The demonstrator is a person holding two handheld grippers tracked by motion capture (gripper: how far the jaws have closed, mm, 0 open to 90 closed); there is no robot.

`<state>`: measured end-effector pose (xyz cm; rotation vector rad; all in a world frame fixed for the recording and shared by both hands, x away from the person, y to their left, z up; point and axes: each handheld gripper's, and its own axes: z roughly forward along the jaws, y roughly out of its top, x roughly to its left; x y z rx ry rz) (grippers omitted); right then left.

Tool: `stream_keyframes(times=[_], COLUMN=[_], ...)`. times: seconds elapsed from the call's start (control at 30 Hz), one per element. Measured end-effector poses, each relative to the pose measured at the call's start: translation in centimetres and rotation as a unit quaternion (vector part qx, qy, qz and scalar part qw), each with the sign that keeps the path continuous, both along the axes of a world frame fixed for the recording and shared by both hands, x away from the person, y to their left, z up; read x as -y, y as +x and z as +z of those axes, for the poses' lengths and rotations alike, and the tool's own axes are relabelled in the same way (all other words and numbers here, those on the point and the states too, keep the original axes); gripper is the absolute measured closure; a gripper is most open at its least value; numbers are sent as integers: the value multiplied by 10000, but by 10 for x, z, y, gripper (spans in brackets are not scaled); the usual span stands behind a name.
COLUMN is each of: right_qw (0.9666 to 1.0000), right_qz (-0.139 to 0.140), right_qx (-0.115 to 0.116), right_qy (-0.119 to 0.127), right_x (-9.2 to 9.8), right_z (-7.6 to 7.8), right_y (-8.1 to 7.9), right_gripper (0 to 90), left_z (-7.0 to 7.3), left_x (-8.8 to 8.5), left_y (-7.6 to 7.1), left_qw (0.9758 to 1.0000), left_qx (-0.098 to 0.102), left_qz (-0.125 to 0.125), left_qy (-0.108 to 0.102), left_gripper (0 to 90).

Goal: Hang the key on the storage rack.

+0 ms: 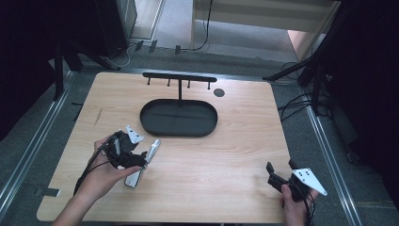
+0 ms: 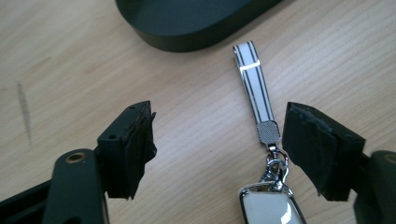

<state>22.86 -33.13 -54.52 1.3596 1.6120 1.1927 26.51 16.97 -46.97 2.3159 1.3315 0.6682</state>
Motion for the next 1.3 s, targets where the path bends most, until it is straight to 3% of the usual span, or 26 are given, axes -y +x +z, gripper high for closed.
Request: stream_keyframes(times=[0.3, 0.4, 0.57, 1.1, 1.2, 1.23, 1.3], right_qw=[10000, 10000, 10000, 10000, 10000, 10000, 10000], right_qz=[14, 9, 17, 28, 26, 26, 29], right_qx=[-6, 4, 1, 3, 6, 5, 4], right_qy=[4, 4, 3, 30, 30, 29, 29], right_x=[0, 0, 0, 1, 1, 0, 0], right_z=[0, 0, 0, 0, 0, 0, 0], right_y=[0, 0, 0, 0, 0, 0, 0], right_gripper=[130, 130, 130, 131, 131, 130, 130], left_z=[-16, -21, -30, -40, -42, -42, -41], left_x=[11, 14, 20, 25, 27, 26, 26], left_y=[13, 20, 31, 46, 47, 48, 48], left_qw=[9989, 9974, 9948, 9894, 9877, 9861, 9858], left_qx=[-436, -641, -959, -1349, -1466, -1557, -1575], left_qz=[59, 162, 134, 349, 384, 411, 395], left_qy=[-170, -290, -316, -411, -380, -418, -433], left_gripper=[454, 513, 543, 640, 676, 730, 760])
